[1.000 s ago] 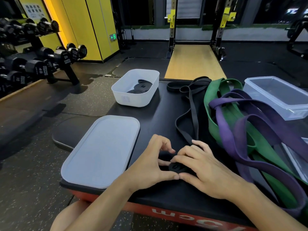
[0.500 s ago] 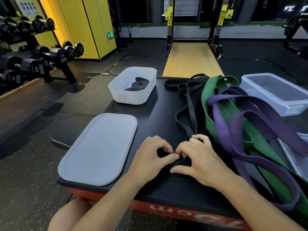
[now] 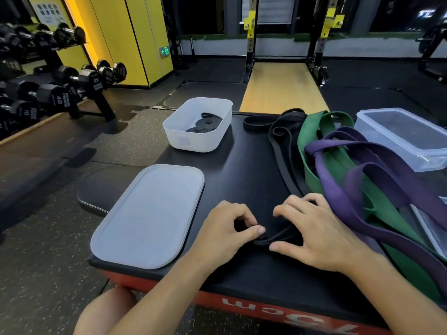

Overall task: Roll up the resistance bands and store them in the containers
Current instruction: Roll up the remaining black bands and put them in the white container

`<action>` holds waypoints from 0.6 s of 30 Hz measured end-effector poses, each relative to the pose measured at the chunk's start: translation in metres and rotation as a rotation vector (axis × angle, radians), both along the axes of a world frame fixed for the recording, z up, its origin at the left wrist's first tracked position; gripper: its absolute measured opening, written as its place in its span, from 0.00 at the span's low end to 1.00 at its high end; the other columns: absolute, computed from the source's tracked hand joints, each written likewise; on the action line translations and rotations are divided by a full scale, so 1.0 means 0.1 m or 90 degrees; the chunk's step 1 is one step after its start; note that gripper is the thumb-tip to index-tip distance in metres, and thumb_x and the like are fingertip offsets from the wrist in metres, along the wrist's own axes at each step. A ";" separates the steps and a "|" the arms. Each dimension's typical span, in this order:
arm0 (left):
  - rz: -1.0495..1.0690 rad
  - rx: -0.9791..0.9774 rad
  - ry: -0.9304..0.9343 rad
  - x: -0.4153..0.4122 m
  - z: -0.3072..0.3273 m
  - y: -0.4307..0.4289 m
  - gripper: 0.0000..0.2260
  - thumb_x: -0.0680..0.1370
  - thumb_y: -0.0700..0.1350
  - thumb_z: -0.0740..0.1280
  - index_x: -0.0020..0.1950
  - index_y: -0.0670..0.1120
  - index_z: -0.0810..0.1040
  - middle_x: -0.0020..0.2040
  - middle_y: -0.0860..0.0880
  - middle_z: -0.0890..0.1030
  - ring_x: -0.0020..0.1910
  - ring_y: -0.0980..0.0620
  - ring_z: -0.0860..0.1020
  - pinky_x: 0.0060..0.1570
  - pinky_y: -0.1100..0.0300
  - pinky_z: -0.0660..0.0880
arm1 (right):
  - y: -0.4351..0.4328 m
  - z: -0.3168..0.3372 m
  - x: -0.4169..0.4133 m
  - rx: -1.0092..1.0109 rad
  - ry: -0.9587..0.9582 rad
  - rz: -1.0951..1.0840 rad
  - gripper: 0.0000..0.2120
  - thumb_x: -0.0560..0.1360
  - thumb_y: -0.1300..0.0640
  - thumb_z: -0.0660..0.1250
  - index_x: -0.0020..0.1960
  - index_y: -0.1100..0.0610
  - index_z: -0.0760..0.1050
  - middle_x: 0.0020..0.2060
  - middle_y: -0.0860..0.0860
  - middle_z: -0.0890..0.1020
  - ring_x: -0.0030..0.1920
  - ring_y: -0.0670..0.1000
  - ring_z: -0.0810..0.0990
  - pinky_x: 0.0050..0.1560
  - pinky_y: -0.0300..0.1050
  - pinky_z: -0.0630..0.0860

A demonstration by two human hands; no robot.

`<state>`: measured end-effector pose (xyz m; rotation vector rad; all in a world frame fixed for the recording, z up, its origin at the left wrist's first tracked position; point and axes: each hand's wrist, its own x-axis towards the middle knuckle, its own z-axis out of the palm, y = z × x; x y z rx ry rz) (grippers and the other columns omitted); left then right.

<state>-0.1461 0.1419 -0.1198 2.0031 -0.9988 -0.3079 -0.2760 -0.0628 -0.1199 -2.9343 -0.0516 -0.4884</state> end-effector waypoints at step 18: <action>-0.004 0.003 -0.001 0.01 -0.02 0.00 0.06 0.76 0.54 0.76 0.42 0.57 0.81 0.44 0.62 0.82 0.55 0.61 0.75 0.48 0.69 0.66 | 0.12 -0.08 -0.13 -0.095 -0.128 0.079 0.07 0.78 0.48 0.70 0.49 0.52 0.80 0.48 0.46 0.79 0.46 0.53 0.78 0.43 0.50 0.75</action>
